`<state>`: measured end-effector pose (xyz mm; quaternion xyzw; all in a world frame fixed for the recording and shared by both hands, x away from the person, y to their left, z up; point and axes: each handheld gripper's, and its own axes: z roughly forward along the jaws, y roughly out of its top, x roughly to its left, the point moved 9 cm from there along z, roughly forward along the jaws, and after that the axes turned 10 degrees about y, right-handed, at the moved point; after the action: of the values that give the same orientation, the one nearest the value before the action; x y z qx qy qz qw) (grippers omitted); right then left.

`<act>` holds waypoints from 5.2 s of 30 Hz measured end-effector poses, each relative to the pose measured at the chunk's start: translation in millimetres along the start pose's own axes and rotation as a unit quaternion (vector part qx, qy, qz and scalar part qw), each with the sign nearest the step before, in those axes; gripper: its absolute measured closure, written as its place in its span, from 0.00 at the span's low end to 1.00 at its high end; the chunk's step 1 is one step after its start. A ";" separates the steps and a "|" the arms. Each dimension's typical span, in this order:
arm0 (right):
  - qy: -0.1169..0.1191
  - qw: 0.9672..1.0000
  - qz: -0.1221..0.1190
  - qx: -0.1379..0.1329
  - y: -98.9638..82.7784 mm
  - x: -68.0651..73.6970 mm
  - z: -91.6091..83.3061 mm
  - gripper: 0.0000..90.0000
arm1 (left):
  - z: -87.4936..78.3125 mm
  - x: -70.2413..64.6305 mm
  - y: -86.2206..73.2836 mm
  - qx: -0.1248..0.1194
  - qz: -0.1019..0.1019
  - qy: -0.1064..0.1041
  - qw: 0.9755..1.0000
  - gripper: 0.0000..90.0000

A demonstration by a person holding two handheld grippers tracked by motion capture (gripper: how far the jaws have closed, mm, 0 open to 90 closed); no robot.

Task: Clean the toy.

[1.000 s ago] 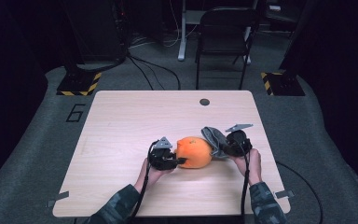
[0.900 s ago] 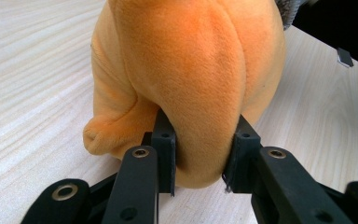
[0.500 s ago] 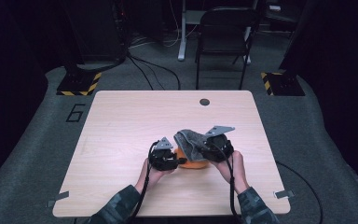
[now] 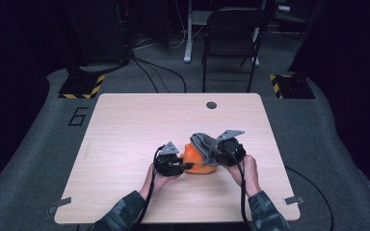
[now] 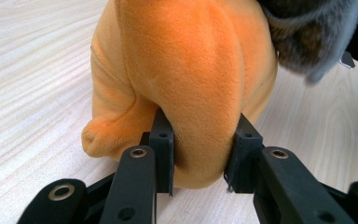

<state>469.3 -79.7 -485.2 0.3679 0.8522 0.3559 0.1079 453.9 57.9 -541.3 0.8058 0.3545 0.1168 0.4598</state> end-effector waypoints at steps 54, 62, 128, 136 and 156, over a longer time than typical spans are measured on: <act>0.036 0.998 -0.021 -0.036 17.9 29.6 -11.1 0.79 | -0.1 2.6 1.1 -0.009 -0.001 0.001 1.000 0.75; 0.042 0.997 -0.038 -0.049 25.0 42.9 -16.9 0.79 | 1.0 -0.5 2.2 -0.013 0.002 0.001 1.000 0.75; 0.011 0.998 -0.006 -0.055 22.2 7.7 -41.6 0.79 | 0.3 1.3 1.2 -0.011 0.001 -0.003 1.000 0.75; 0.026 0.999 -0.039 -0.017 18.6 37.2 -12.0 0.79 | 0.4 1.6 1.6 -0.012 0.003 -0.001 1.000 0.75; -0.015 0.999 -0.026 0.018 1.9 2.3 -8.5 0.79 | 2.2 0.6 1.7 -0.014 -0.001 -0.006 1.000 0.75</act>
<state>465.0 -81.7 -477.6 0.3526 0.8663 0.3317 0.1231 456.2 56.3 -541.2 0.7995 0.3510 0.1161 0.4735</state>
